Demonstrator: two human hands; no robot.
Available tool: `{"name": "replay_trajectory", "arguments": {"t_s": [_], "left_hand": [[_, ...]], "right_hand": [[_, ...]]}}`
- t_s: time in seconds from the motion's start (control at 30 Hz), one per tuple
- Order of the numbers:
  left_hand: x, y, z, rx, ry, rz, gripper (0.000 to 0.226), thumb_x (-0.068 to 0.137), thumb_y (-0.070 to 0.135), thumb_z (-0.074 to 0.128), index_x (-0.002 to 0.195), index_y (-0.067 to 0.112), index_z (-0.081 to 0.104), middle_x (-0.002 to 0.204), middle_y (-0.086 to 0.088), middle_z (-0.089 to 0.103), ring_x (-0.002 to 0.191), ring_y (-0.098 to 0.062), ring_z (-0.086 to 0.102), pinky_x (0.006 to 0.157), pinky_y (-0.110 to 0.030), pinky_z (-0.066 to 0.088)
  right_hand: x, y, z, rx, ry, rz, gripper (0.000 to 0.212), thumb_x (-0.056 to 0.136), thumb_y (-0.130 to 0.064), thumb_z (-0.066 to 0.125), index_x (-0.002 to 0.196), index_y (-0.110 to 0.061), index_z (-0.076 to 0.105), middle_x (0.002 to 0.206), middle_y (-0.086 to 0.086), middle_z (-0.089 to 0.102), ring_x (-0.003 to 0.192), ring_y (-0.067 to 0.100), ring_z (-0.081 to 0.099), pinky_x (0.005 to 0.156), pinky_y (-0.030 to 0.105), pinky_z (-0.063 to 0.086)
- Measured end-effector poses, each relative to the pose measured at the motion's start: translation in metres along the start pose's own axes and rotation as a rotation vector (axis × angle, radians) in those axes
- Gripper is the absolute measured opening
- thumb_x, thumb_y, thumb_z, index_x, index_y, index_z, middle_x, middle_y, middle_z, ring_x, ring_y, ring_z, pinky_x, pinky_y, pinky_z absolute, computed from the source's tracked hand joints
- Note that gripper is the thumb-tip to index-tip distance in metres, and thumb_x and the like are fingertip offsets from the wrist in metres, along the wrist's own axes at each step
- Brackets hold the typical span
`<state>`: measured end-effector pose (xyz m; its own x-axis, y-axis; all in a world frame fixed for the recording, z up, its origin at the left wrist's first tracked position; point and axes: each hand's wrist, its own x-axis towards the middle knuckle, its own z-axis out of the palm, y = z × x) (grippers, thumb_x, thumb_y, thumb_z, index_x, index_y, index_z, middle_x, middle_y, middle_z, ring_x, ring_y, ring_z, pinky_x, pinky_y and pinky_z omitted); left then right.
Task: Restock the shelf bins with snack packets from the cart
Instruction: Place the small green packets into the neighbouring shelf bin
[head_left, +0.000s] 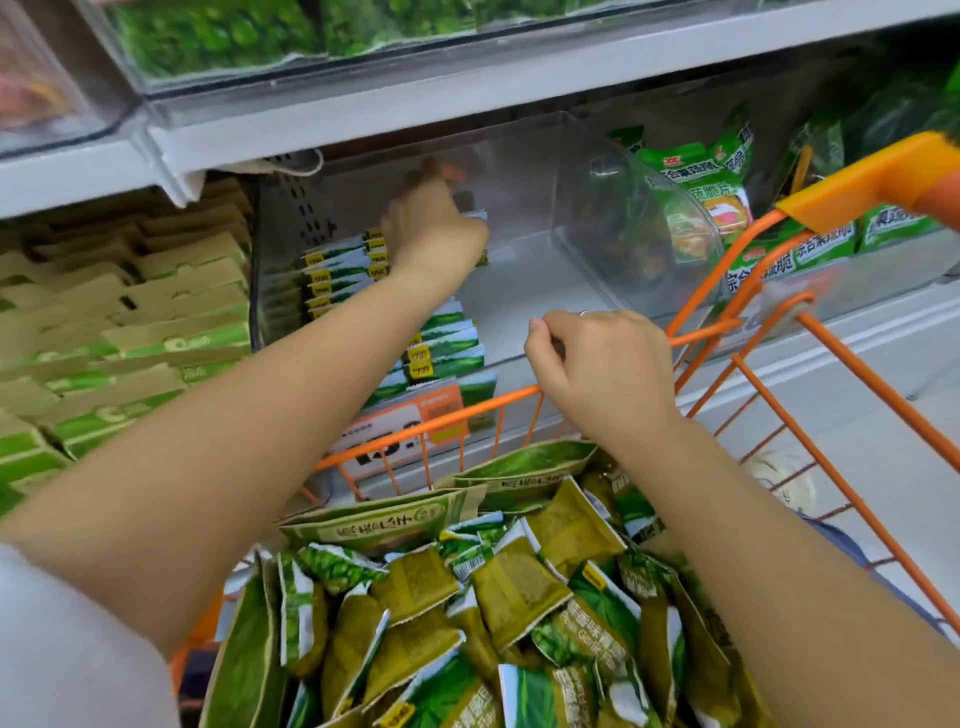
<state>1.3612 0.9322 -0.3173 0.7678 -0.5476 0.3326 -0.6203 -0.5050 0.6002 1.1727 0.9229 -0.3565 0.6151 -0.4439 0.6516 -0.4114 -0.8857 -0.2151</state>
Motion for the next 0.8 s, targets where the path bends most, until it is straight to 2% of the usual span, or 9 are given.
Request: {"name": "replay_trajectory", "arguments": {"t_s": [0.03, 0.1, 0.17, 0.27, 0.33, 0.43, 0.53, 0.67, 0.8], "left_hand": [[-0.018, 0.006, -0.01, -0.106, -0.011, 0.048, 0.046, 0.077, 0.013, 0.063, 0.121, 0.02, 0.056, 0.124, 0.0, 0.058, 0.118, -0.022, 0.052, 0.098, -0.032, 0.042], [-0.066, 0.016, -0.035, -0.282, -0.038, 0.182, 0.038, 0.078, 0.011, 0.063, 0.115, 0.019, 0.057, 0.117, 0.0, 0.059, 0.113, -0.019, 0.052, 0.098, -0.035, 0.042], [-0.118, 0.017, -0.062, -0.351, -0.059, 0.314, 0.031, 0.081, 0.01, 0.06, 0.11, 0.019, 0.056, 0.111, 0.003, 0.059, 0.107, -0.014, 0.053, 0.095, -0.028, 0.042], [-0.18, -0.001, -0.085, -0.294, -0.211, 0.429, 0.02, 0.084, 0.016, 0.053, 0.103, 0.021, 0.058, 0.095, 0.009, 0.059, 0.089, -0.01, 0.055, 0.082, -0.03, 0.048], [-0.206, -0.017, -0.085, -0.104, -0.387, 0.47, 0.018, 0.087, 0.025, 0.05, 0.101, 0.026, 0.061, 0.092, 0.013, 0.06, 0.083, -0.007, 0.057, 0.075, -0.034, 0.05], [-0.221, -0.04, -0.074, 0.153, -0.508, 0.589, 0.021, 0.093, 0.026, 0.049, 0.11, 0.027, 0.061, 0.106, 0.01, 0.063, 0.098, -0.013, 0.06, 0.073, -0.03, 0.047], [-0.215, -0.052, -0.069, 0.232, -0.538, 0.653, 0.023, 0.097, 0.026, 0.045, 0.113, 0.026, 0.061, 0.112, 0.008, 0.063, 0.105, -0.016, 0.059, 0.075, -0.031, 0.046], [-0.209, -0.058, -0.065, 0.247, -0.52, 0.632, 0.024, 0.098, 0.025, 0.044, 0.114, 0.025, 0.062, 0.11, 0.007, 0.063, 0.102, -0.015, 0.06, 0.072, -0.031, 0.046], [-0.208, -0.054, -0.068, 0.16, -0.542, 0.532, 0.029, 0.097, 0.037, 0.048, 0.122, 0.027, 0.057, 0.112, 0.01, 0.06, 0.098, -0.009, 0.057, 0.074, -0.027, 0.046]], "right_hand": [[0.001, -0.003, -0.004, 0.004, -0.094, 0.008, 0.038, 0.091, -0.029, 0.042, 0.059, -0.015, 0.057, 0.048, -0.002, 0.044, 0.046, 0.025, 0.046, 0.047, 0.026, 0.019], [0.003, -0.006, -0.014, 0.112, -0.25, 0.067, 0.027, 0.095, -0.03, 0.046, 0.09, -0.015, 0.069, 0.083, 0.005, 0.066, 0.083, 0.027, 0.06, 0.059, 0.033, 0.036], [-0.003, -0.011, -0.03, 0.23, -0.208, 0.085, 0.021, 0.094, -0.028, 0.053, 0.102, -0.015, 0.068, 0.101, 0.006, 0.064, 0.1, 0.026, 0.055, 0.068, 0.032, 0.037], [-0.015, -0.023, -0.053, 0.044, -0.049, 0.034, 0.023, 0.09, -0.031, 0.052, 0.079, -0.014, 0.064, 0.074, 0.005, 0.062, 0.074, 0.029, 0.06, 0.056, 0.028, 0.031], [-0.024, -0.033, -0.067, -0.116, -0.32, 0.095, 0.032, 0.095, -0.036, 0.046, 0.072, -0.015, 0.056, 0.065, 0.004, 0.053, 0.071, 0.031, 0.06, 0.055, 0.029, 0.032], [-0.036, -0.027, -0.075, -0.242, -0.911, 0.273, 0.031, 0.097, -0.039, 0.046, 0.085, -0.012, 0.055, 0.08, 0.005, 0.056, 0.091, 0.03, 0.064, 0.071, 0.032, 0.043], [-0.043, -0.016, -0.075, -0.143, -1.262, 0.459, 0.041, 0.096, -0.042, 0.05, 0.073, -0.008, 0.055, 0.067, 0.002, 0.058, 0.06, 0.019, 0.062, 0.065, 0.027, 0.048], [-0.05, -0.021, -0.061, -0.044, -1.378, 0.465, 0.047, 0.098, -0.045, 0.046, 0.073, -0.007, 0.055, 0.079, 0.012, 0.072, 0.049, 0.014, 0.056, 0.051, 0.023, 0.043], [-0.044, -0.02, -0.062, 0.132, -1.303, 0.467, 0.041, 0.096, -0.032, 0.055, 0.063, -0.007, 0.056, 0.04, -0.005, 0.054, 0.03, 0.007, 0.043, 0.038, 0.018, 0.036]]}}
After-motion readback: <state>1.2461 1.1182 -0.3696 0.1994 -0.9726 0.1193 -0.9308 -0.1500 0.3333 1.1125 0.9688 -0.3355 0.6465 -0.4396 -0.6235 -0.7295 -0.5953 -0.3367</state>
